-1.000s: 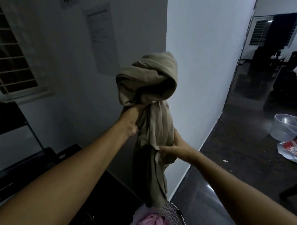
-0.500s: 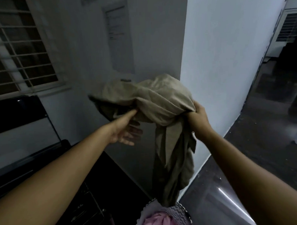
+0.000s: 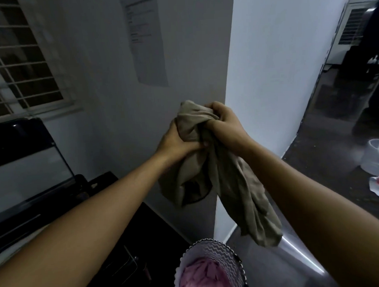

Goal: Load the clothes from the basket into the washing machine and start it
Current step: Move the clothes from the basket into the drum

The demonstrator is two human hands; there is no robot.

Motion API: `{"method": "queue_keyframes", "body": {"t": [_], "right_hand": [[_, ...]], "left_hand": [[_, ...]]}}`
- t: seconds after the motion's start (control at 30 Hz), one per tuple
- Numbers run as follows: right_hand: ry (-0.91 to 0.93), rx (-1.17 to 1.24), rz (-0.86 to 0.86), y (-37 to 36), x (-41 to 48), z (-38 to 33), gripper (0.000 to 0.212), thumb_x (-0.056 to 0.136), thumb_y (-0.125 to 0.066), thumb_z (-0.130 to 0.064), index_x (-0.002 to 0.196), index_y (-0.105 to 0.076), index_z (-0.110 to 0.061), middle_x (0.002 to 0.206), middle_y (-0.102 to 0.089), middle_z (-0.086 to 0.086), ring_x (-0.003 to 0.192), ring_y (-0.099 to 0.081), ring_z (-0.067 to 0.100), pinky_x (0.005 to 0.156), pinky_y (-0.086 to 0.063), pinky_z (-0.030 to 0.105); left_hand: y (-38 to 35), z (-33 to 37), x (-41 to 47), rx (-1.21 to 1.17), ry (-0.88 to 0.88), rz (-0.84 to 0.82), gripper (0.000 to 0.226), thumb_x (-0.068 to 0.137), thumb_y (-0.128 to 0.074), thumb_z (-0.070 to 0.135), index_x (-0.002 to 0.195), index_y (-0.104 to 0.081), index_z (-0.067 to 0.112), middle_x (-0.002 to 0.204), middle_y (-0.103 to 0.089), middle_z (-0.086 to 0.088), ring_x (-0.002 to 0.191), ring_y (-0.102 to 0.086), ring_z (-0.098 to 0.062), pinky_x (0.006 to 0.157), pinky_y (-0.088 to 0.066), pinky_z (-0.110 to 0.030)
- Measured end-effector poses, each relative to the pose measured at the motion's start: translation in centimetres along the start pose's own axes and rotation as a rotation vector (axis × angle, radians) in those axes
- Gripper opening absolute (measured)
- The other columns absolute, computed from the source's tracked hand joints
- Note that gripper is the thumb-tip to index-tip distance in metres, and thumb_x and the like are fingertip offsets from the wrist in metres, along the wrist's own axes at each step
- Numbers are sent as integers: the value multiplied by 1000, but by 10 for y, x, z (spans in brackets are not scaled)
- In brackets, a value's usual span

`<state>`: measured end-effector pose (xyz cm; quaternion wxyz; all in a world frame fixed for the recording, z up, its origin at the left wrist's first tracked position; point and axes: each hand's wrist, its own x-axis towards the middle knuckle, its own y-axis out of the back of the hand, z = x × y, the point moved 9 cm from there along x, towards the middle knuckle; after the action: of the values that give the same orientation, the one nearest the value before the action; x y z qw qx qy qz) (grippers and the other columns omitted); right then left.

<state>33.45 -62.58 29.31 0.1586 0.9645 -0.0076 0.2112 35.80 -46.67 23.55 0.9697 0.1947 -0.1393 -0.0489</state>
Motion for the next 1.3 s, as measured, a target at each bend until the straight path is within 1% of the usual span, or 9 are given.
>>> {"method": "queue_keyframes", "body": {"t": [0.17, 0.27, 0.4, 0.57, 0.7, 0.9, 1.03, 1.2, 1.3], "right_hand": [[4, 130, -147, 13, -18, 9, 54, 79, -84, -30, 126, -60, -23, 119, -71, 5, 111, -69, 22, 95, -57, 45], [-42, -119, -216, 13, -43, 46, 87, 69, -90, -49, 143, -44, -36, 136, -60, -11, 124, -57, 4, 101, -49, 30], [-242, -199, -312, -2, -78, 121, 117, 57, -92, -62, 151, -28, -36, 146, -46, -16, 133, -49, 4, 112, -45, 38], [-286, -71, -395, -49, -86, 145, 115, 58, -97, -48, 150, -29, -41, 144, -51, -18, 132, -52, 3, 109, -48, 39], [-313, -173, -412, -94, -87, 156, 112, 54, -94, -61, 147, -34, -47, 145, -49, -15, 131, -52, 10, 108, -48, 39], [-601, 114, -322, -155, -74, 125, 33, 98, -55, -22, 130, -53, -19, 116, -67, 18, 96, -70, 38, 67, -63, 52], [-642, 355, -232, -206, -47, 64, 31, 106, -39, -24, 125, -61, -14, 113, -72, 19, 95, -73, 39, 67, -63, 51], [-636, 410, -244, -288, -35, 16, 32, 108, -34, -26, 119, -62, -17, 107, -72, 12, 94, -72, 33, 74, -63, 50], [-665, 434, -283, -345, -40, 7, 33, 108, -33, -24, 121, -61, -16, 110, -71, 13, 98, -71, 34, 78, -63, 51]], "left_hand": [[17, -3, 4, -249, 68, 183, 47, 62, -88, 34, 106, -72, 33, 100, -76, 8, 93, -72, -11, 85, -61, -37], [27, 4, 2, -469, 59, 293, 38, 75, -82, 6, 111, -72, 11, 98, -76, -3, 86, -74, -14, 72, -60, -26], [47, 8, 12, -629, 114, 309, 42, 72, -83, 7, 113, -74, 12, 106, -77, -9, 97, -74, -26, 86, -61, -42], [71, 28, 0, -679, 66, 295, 37, 75, -78, 2, 111, -73, 7, 106, -76, -14, 99, -73, -32, 90, -59, -49], [112, 31, -16, -762, 48, 312, 29, 82, -71, 4, 110, -72, 7, 102, -75, -15, 96, -72, -32, 88, -59, -47], [212, 8, -61, -846, 39, 435, 17, 90, -62, 16, 102, -73, 11, 98, -76, -11, 93, -73, -28, 78, -59, -37], [284, -31, -103, -897, 68, 603, 37, 101, -50, 25, 79, -80, 21, 89, -78, -5, 84, -74, -21, 78, -59, -32], [374, -106, -174, -775, 211, 791, 23, 101, -52, 35, 104, -72, 23, 94, -79, 0, 92, -72, -19, 79, -58, -32], [407, -159, -219, -689, 340, 814, 35, 92, -65, 45, 119, -71, 24, 110, -77, -3, 106, -70, -24, 88, -58, -39]]}}
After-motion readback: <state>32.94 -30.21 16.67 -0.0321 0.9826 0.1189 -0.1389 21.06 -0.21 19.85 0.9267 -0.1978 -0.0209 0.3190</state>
